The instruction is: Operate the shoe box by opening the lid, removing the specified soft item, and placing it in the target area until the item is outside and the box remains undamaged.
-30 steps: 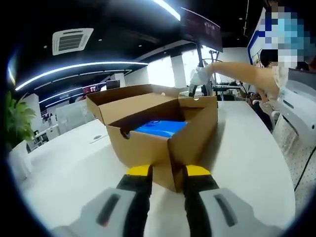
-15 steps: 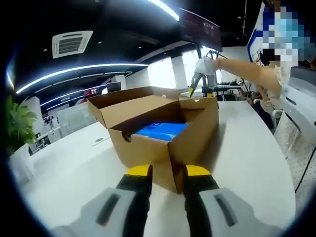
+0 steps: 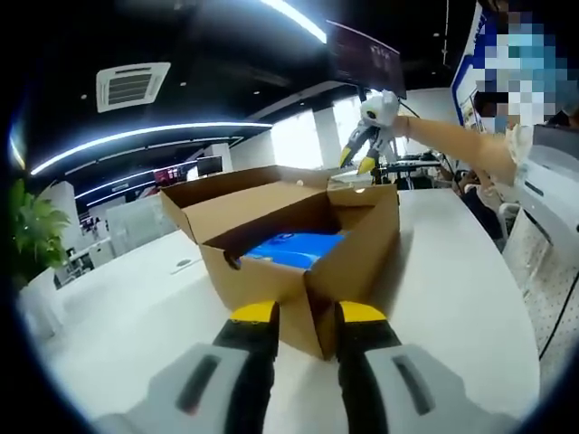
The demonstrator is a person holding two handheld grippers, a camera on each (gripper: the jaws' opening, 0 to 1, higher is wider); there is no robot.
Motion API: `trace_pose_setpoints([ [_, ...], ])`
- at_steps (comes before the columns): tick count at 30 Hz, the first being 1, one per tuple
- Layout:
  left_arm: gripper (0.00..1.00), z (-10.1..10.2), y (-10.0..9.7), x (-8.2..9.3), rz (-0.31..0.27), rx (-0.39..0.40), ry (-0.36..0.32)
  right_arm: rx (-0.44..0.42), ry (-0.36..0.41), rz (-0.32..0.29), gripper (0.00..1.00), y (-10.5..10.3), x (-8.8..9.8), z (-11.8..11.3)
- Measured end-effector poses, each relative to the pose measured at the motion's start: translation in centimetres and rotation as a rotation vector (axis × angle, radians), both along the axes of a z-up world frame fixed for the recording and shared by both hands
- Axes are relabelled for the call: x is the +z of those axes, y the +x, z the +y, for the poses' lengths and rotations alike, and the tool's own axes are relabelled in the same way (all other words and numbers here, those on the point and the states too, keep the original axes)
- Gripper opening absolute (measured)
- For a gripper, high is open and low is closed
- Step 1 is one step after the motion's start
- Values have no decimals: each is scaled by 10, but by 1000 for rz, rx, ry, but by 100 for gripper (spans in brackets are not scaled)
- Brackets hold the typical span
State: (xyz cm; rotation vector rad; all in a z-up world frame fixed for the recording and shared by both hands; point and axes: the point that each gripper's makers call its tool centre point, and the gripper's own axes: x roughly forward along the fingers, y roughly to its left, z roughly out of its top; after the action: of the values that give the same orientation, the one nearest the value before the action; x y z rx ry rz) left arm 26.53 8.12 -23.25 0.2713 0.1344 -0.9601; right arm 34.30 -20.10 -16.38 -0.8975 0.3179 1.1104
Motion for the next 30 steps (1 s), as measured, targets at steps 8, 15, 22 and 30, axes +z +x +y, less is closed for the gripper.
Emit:
trace_pose_setpoints([
  [8, 24, 0, 0, 0, 4, 0, -7, 231, 176, 124, 22, -60, -15, 83],
  [15, 24, 0, 0, 1, 3, 2, -7, 314, 223, 244, 20, -88, -30, 112],
  [22, 24, 1, 1, 0, 10, 4, -8, 325, 146, 238, 2, -92, -49, 115],
  [30, 25, 22, 0, 29, -79, 28, -64, 317, 151, 251, 2, -94, -50, 114],
])
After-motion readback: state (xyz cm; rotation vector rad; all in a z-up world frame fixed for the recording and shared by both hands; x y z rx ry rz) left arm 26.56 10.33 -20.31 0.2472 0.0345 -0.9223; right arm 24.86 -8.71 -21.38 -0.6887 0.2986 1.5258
